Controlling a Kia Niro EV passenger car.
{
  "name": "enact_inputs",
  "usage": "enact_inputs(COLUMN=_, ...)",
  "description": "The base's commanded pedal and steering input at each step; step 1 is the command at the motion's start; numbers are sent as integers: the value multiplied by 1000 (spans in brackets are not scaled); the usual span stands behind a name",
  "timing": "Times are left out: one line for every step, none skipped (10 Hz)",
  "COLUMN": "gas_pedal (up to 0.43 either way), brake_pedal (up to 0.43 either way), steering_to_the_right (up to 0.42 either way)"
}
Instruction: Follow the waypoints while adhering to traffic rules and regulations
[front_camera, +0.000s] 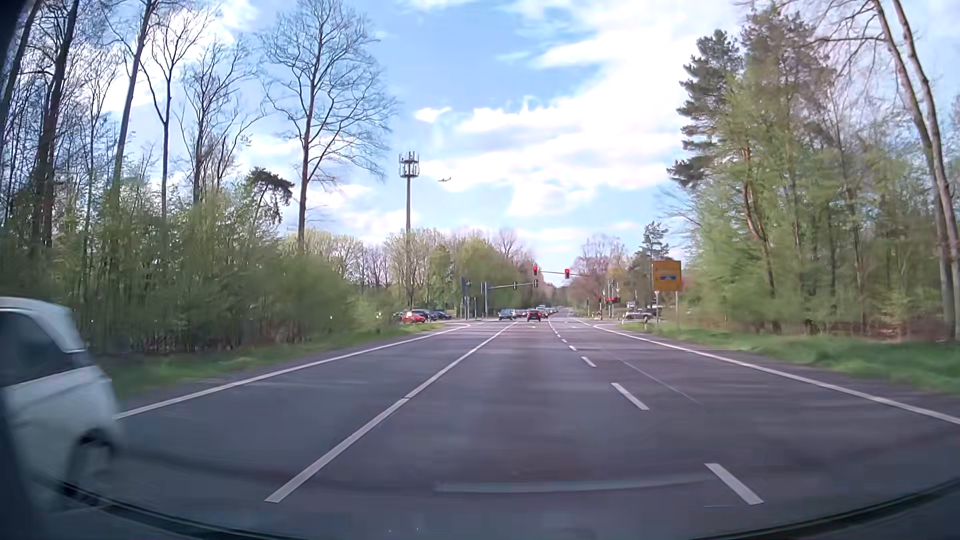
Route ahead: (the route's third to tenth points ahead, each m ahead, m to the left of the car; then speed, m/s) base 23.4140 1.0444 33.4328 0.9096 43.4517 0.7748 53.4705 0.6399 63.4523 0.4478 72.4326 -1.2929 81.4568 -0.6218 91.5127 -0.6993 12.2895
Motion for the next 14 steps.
enact_inputs(gas_pedal=0, brake_pedal=201, steering_to_the_right=1)
enact_inputs(gas_pedal=0, brake_pedal=189, steering_to_the_right=1)
enact_inputs(gas_pedal=0, brake_pedal=189, steering_to_the_right=1)
enact_inputs(gas_pedal=0, brake_pedal=189, steering_to_the_right=1)
enact_inputs(gas_pedal=0, brake_pedal=207, steering_to_the_right=1)
enact_inputs(gas_pedal=0, brake_pedal=213, steering_to_the_right=1)
enact_inputs(gas_pedal=0, brake_pedal=220, steering_to_the_right=1)
enact_inputs(gas_pedal=0, brake_pedal=220, steering_to_the_right=1)
enact_inputs(gas_pedal=0, brake_pedal=226, steering_to_the_right=1)
enact_inputs(gas_pedal=0, brake_pedal=220, steering_to_the_right=1)
enact_inputs(gas_pedal=0, brake_pedal=220, steering_to_the_right=1)
enact_inputs(gas_pedal=0, brake_pedal=213, steering_to_the_right=1)
enact_inputs(gas_pedal=0, brake_pedal=213, steering_to_the_right=1)
enact_inputs(gas_pedal=0, brake_pedal=213, steering_to_the_right=1)
